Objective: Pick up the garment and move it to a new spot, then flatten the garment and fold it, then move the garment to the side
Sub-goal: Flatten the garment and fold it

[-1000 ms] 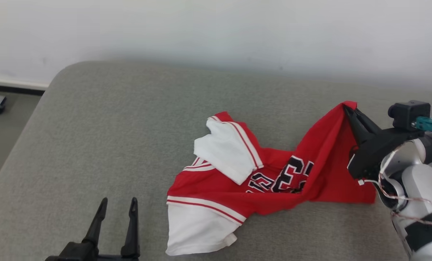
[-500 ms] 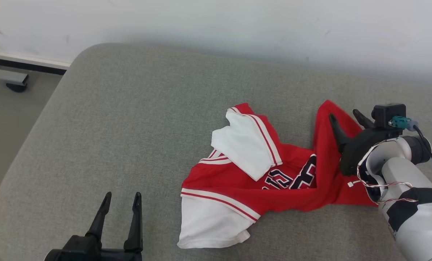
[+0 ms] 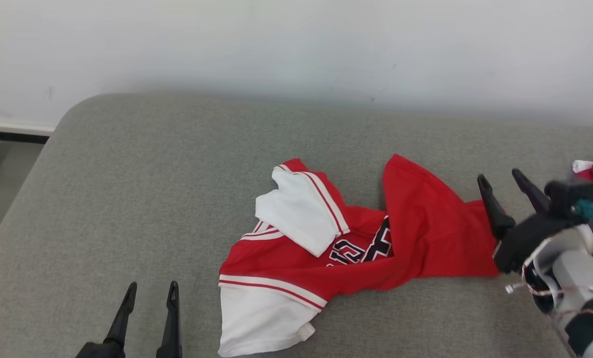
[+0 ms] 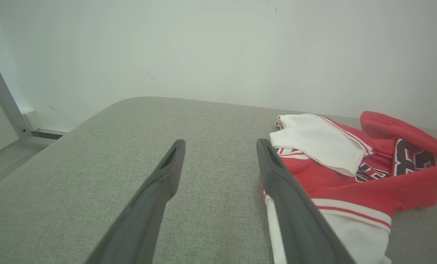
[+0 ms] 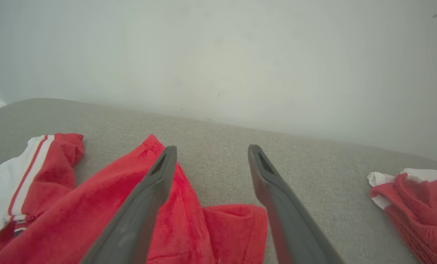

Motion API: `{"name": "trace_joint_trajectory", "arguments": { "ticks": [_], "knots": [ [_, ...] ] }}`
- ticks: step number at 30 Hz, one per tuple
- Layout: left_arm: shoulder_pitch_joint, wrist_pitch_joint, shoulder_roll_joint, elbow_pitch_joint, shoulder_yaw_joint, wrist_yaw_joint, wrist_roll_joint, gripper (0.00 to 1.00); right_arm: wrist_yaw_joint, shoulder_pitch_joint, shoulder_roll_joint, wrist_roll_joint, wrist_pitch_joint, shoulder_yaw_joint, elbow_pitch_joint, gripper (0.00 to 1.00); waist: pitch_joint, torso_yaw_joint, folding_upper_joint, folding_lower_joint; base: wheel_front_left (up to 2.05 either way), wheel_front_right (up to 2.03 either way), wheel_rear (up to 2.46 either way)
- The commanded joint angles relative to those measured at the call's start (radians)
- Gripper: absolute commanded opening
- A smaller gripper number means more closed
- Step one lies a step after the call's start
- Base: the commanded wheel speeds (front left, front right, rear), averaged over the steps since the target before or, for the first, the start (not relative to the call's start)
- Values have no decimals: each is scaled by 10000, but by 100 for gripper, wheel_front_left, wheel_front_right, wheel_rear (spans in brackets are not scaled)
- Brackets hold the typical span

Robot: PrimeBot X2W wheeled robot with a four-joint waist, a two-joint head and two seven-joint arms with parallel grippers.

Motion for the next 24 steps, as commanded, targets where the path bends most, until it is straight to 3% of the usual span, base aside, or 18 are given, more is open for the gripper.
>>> {"name": "trace_joint_trajectory", "arguments": {
  "ticks": [1,13,19,24],
  "knots": [
    [204,-30,-2,-4,32,16,57,100,-27,616,-159,243,-140,-66,-308,100,-256,-279,-1,0,0,0,0],
    [481,-31,-2,-101,74,16,128,100,-27,2830,-216,508,59,-960,-1872,100,-429,-614,-1,0,0,0,0],
    [192,-30,-3,-132,-129,16,148,100,-27,2457,-23,117,774,-1112,-2042,100,-156,-405,-1,0,0,0,0],
    [5,-31,-5,-39,-356,16,73,100,-27,2042,118,-211,1164,-1051,-1381,100,81,-19,-1,0,0,0,0]
  ]
}}
